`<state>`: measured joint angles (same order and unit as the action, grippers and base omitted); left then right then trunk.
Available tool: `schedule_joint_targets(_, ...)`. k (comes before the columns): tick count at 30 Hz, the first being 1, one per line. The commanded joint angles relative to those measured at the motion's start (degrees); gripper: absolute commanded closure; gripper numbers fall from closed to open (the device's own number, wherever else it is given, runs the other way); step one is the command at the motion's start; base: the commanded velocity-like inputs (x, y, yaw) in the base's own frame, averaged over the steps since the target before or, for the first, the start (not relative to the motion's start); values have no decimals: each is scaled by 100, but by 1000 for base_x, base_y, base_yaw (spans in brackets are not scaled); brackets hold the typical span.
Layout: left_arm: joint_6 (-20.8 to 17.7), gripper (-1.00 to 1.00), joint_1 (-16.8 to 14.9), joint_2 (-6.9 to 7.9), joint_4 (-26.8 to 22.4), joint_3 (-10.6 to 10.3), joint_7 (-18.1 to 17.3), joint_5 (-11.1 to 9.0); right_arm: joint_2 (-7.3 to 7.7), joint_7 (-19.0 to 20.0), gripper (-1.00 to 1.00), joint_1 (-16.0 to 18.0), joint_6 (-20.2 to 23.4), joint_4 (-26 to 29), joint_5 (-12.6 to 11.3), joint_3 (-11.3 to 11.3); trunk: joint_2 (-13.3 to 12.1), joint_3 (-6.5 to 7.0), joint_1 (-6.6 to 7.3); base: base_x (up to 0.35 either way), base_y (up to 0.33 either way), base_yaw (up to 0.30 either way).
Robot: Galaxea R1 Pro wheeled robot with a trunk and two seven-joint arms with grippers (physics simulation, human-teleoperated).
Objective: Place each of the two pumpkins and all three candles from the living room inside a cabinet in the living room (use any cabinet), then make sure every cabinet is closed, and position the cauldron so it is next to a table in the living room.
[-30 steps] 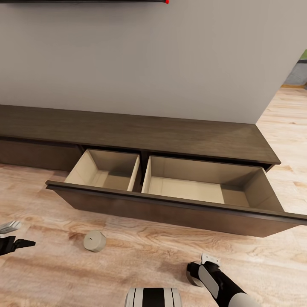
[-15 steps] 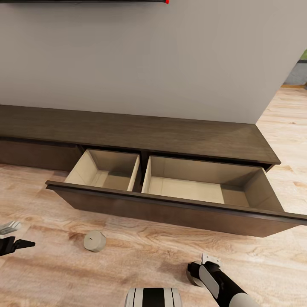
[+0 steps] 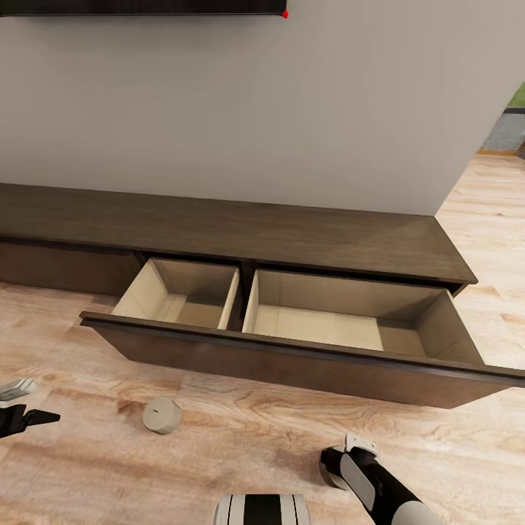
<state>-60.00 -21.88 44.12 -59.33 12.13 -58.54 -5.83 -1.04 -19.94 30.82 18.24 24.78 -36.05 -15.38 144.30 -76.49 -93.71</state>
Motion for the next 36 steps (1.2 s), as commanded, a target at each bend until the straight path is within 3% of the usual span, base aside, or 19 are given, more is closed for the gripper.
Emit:
schedule_joint_targets(1, 0, -100, 0, 0, 0, 0, 0, 1, 0, -1, 100, -2, -4, 0, -7, 0, 0, 0, 0, 0, 0, 0)
schedule_joint_targets(12, 4, -100, 0, -56, 7, -11, 39, 17, 19, 50, 100, -2, 48, 29, -10, 23, -12, 199, 23, 0, 0, 0)
schedule_joint_targets(15, 14, -100, 0, -154, 8, -36, 90, 47, 9, 44, 100, 2, 434, 139, -22, 51, -16, 266, 31, 0, 0, 0)
schedule_joint_targets(18, 20, -100, 0, -315, 9, -41, 159, 200, -10, 43, 100, 3, 1021, 394, -49, 64, -20, 332, 39, 0, 0, 0)
schedule_joint_targets(20, 18, -100, 0, -475, 9, -39, 261, 415, -37, 38, 100, 3, 1391, 600, -68, 68, -23, 377, 44, 0, 0, 0)
schedule_joint_targets(23, 16, -100, 0, -674, 9, -40, 323, 581, -52, 36, 100, -2, 1592, 701, -81, 69, -27, 443, 52, 0, 0, 0)
schedule_joint_targets(26, 15, -100, -3, -1049, -5, -43, 381, 859, -68, 28, 100, -5, 1706, 759, -85, 53, -31, 510, 59, 0, 0, 0)
schedule_joint_targets(29, 15, -100, -8, -1470, -81, -20, 637, 1333, -71, 26, 100, -5, 1710, 771, -54, 25, -35, 576, 67, 0, 0, 0)
schedule_joint_targets(32, 15, -100, -8, -1659, -106, -5, 836, 1500, -67, 25, 100, -6, 1715, 768, -31, 8, -39, 643, 75, 0, 0, 0)
schedule_joint_targets(36, 15, -100, -9, -1734, -112, -3, 911, 1551, -54, 37, 100, -7, 1715, 766, -28, 13, -44, 731, 85, -5, 0, 0)
